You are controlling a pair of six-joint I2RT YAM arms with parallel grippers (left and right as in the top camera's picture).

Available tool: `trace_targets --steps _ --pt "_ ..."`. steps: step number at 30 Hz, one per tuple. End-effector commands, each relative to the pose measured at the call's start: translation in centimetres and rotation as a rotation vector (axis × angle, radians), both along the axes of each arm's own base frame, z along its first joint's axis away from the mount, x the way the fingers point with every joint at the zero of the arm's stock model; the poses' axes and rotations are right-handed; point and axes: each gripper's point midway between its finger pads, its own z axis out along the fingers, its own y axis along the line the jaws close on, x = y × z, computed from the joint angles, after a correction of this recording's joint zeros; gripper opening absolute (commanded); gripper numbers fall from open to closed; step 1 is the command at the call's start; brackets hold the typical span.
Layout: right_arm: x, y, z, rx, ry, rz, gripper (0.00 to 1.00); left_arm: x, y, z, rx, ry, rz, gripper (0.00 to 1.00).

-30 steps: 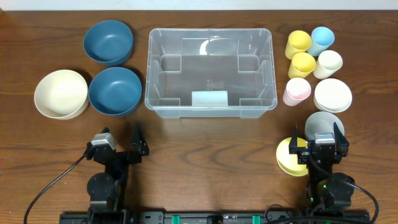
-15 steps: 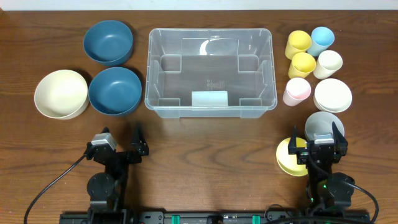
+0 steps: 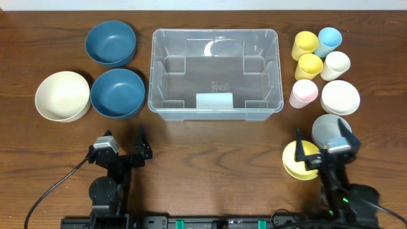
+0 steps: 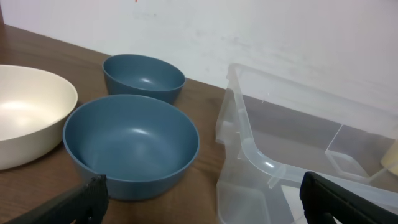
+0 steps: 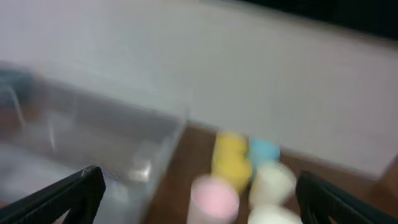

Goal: Pack container
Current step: 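Move the right gripper over the white bowl and grasp its rim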

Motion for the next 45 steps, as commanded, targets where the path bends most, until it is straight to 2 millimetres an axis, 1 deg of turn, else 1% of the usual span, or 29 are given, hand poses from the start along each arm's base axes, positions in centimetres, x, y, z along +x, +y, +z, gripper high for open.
trace_targets --steps 1,3,5,9,11,13,16,18,20,23,24,26,31,35,38,42,44,45 --pt "-1.3 0.9 6.0 0.06 -0.021 0.055 0.99 -0.1 0.3 -1.6 0.018 0.049 0.012 0.98" --pt "-0.9 1.1 8.0 0.07 0.038 0.066 0.99 -0.1 0.3 -1.6 0.018 0.049 0.012 0.98" --pt "0.1 1.6 10.1 0.076 0.134 0.095 0.99 -0.1 0.3 -1.6 0.018 0.049 0.012 0.98" --pt "3.5 2.8 13.5 0.1 0.326 0.17 0.99 -0.1 0.3 -1.6 0.018 0.049 0.012 0.98" --pt "5.1 3.3 14.7 0.116 0.41 0.205 0.99 -0.1 0.3 -1.6 0.018 0.049 0.012 0.98" --pt "6.1 4.2 15.9 0.136 0.484 0.261 0.99 -0.1 0.3 -1.6 0.018 0.049 0.012 0.98" --pt "7.2 5.1 16.6 0.209 0.585 0.307 0.99 -0.1 0.3 -1.6 0.018 0.049 0.012 0.98" --pt "7.7 5.3 15.9 0.238 0.661 0.315 0.99 -0.1 0.3 -1.6 0.018 0.049 0.012 0.98" --pt "8.4 5.2 14.8 0.205 0.694 0.317 0.99 -0.1 0.3 -1.6 0.018 0.049 0.012 0.98" --pt "9.5 3.7 12.7 0.184 0.763 0.22 0.99 -0.1 0.3 -1.6 0.018 0.049 0.012 0.98" --pt "9.8 3.0 12.0 0.179 0.787 0.173 0.99 -0.1 0.3 -1.6 0.018 0.049 0.012 0.98" --pt "10.4 0.4 10.1 0.222 0.858 -0.006 0.99 -0.1 0.3 -1.6 0.018 0.049 0.012 0.98" --pt "11.2 -4.6 6.4 0.313 0.98 -0.317 0.99 -0.1 0.3 -1.6 0.018 0.049 0.012 0.98" --pt "11.9 -6.8 3.2 0.378 1.077 -0.474 0.99 -0.1 0.3 -1.6 0.018 0.049 0.012 0.98" --pt "12.7 -7.5 0.4 0.432 1.152 -0.549 0.99 -0.1 0.3 -1.6 0.018 0.049 0.012 0.98" --pt "13.7 -7.9 -4.2 0.481 1.258 -0.629 0.99 -0.1 0.3 -1.6 0.018 0.049 0.012 0.98" --pt "14.2 -7.9 -6.4 0.482 1.302 -0.64 0.98 -0.1 0.3 -1.6 0.018 0.049 0.012 0.98" --pt "14.3 -7.9 -7.5 0.483 1.324 -0.649 0.95 -0.1 0.3 -1.6 0.018 0.049 0.012 0.98"
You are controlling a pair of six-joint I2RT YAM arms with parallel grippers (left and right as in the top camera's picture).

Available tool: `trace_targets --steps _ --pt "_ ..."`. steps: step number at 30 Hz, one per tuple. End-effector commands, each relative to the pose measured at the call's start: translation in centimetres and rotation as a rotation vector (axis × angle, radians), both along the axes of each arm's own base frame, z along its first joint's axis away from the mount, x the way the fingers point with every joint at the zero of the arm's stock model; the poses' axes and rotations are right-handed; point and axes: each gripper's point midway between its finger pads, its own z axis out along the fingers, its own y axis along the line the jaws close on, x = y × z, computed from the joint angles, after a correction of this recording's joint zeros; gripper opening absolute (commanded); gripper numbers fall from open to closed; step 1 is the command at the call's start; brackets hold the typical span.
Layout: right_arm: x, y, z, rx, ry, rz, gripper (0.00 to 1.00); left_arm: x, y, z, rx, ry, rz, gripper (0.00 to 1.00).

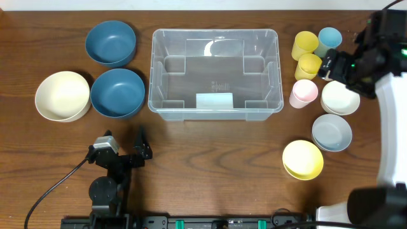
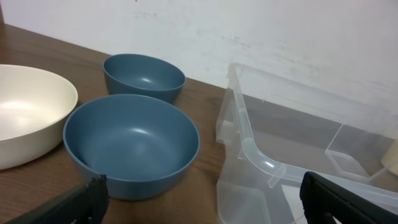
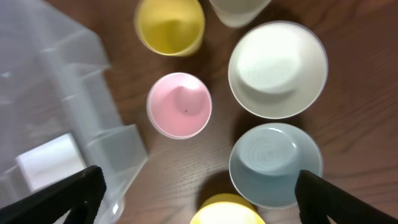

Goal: Pack container
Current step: 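Move the right gripper over the white bowl and grasp its rim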

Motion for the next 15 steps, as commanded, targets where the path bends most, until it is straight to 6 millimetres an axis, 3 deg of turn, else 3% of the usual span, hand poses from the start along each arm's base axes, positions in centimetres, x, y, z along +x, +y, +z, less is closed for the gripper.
trace_targets --steps 1,5,9,15 --pt "0.0 -0.7 -3.7 0.009 0.088 -0.094 0.93 -0.1 0.3 -1.6 0.018 0.048 0.012 0.98" --pt "0.0 -0.7 -7.8 0.031 0.171 -0.153 0.9 -0.1 0.3 -1.6 0.018 0.048 0.012 0.98" --pt "-0.2 -0.7 -10.6 0.04 0.211 -0.181 0.83 -0.1 0.3 -1.6 0.018 0.048 0.012 0.98" --pt "0.2 -0.5 -12.3 0.05 0.197 -0.177 0.79 -0.1 0.3 -1.6 0.018 0.048 0.012 0.98"
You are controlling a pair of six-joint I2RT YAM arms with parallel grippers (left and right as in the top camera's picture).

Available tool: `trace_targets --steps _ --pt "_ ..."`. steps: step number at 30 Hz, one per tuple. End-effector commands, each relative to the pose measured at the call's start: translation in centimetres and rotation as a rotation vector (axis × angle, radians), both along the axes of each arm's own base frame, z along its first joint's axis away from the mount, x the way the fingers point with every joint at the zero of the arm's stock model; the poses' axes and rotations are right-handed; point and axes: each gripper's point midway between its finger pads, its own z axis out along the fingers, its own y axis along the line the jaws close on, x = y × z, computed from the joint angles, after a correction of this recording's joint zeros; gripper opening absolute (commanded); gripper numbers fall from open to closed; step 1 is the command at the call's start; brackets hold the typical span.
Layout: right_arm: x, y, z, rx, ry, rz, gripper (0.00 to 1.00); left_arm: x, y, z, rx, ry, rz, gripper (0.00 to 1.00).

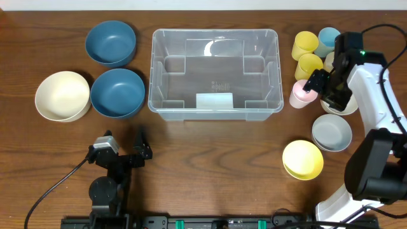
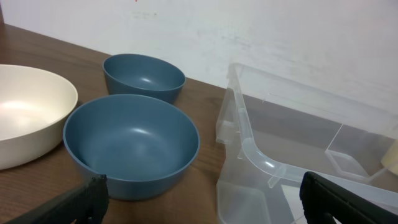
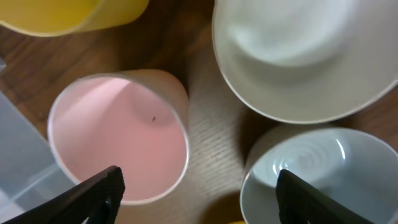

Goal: Pack container
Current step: 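Move the right gripper over the white bowl and grasp its rim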

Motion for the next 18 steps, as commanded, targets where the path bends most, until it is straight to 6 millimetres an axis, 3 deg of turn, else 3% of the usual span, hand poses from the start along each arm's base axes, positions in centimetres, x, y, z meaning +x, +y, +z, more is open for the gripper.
trace_targets --steps 1,11,18 --pt "-0.2 -0.3 -0.3 -0.003 0.0 -0.032 0.79 -0.1 0.3 -1.6 0.018 0.048 0.012 0.98" --pt "0.0 0.3 -0.1 0.029 -0.013 0.017 0.84 -0.1 0.3 -1.6 0.018 0.048 0.012 0.98" --pt "-0.2 -1.7 2.0 0.028 -0.072 -0.003 0.89 -0.1 0.3 -1.6 0.018 0.048 0.012 0.98"
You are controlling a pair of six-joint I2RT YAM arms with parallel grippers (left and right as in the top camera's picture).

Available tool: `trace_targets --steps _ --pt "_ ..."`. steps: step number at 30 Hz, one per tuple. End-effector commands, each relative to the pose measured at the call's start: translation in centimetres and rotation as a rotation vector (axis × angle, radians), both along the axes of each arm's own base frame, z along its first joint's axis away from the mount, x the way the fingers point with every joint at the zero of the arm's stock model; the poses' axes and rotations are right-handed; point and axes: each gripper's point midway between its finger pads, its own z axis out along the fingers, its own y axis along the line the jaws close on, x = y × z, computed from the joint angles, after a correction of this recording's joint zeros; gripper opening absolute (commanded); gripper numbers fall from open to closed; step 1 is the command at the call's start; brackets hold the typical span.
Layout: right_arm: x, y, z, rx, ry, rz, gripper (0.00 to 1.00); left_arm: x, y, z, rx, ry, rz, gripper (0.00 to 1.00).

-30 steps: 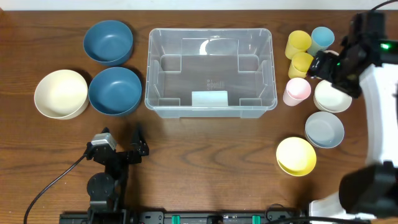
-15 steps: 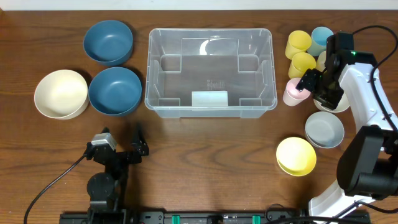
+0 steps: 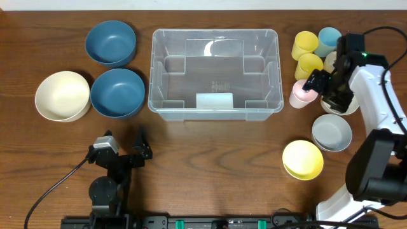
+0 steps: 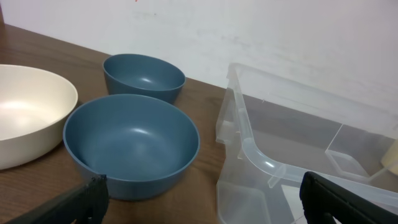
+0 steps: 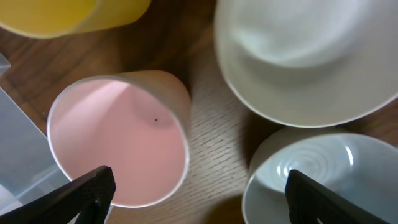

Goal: Pack container
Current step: 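Move the right gripper over the white bowl and grasp its rim, then lift the white bowl and carry it over the clear container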

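The clear plastic container (image 3: 215,65) stands at the back centre with nothing in it but a white label. My right gripper (image 3: 321,89) hangs open and low, one finger over the pink cup (image 3: 303,93) and the other over the pale grey-blue bowl (image 5: 323,180). In the right wrist view the pink cup (image 5: 118,140) and the white bowl (image 5: 305,56) fill the frame, with nothing between the fingers of the right gripper (image 5: 199,193). My left gripper (image 3: 124,152) rests open near the front edge. The left gripper (image 4: 202,199) faces a blue bowl (image 4: 130,146).
Left of the container are two blue bowls (image 3: 117,92) (image 3: 110,42) and a cream bowl (image 3: 62,95). To its right stand two yellow cups (image 3: 305,43) (image 3: 309,65), a light blue cup (image 3: 329,39), the grey-blue bowl (image 3: 331,132) and a yellow bowl (image 3: 303,159).
My right gripper has shifted only slightly over the pink cup and the white bowl, still open. The left arm and all the dishes stand as they did.
Both grippers were first parked open at the front edge, the right one by the yellow and grey-blue bowls. Then the right gripper was high over the cups at the back right. After that it was low over the pink cup, where it stays.
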Motion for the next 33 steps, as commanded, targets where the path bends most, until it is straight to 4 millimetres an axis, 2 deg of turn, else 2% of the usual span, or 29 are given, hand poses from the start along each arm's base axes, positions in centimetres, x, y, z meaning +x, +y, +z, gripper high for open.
trace_targets --steps 1,7,13,17,21,33 --pt "-0.3 -1.7 2.3 -0.001 -0.066 -0.007 0.89 -0.1 0.3 -1.6 0.018 0.048 0.012 0.98" --pt "-1.5 -6.1 3.6 -0.016 -0.098 -0.099 0.86 -0.1 0.3 -1.6 0.018 0.048 0.012 0.98" --pt "-2.8 -9.3 2.9 -0.024 -0.076 -0.147 0.8 -0.1 0.3 -1.6 0.018 0.048 0.012 0.98" --pt "-3.3 -10.8 2.2 -0.029 -0.065 -0.187 0.79 -0.1 0.3 -1.6 0.018 0.048 0.012 0.98" --pt "-3.5 -11.7 1.0 -0.055 -0.07 -0.204 0.78 -0.1 0.3 -1.6 0.018 0.048 0.012 0.98" --pt "-2.9 -12.3 -4.4 -0.074 -0.074 -0.207 0.77 -0.1 0.3 -1.6 0.018 0.048 0.012 0.98"
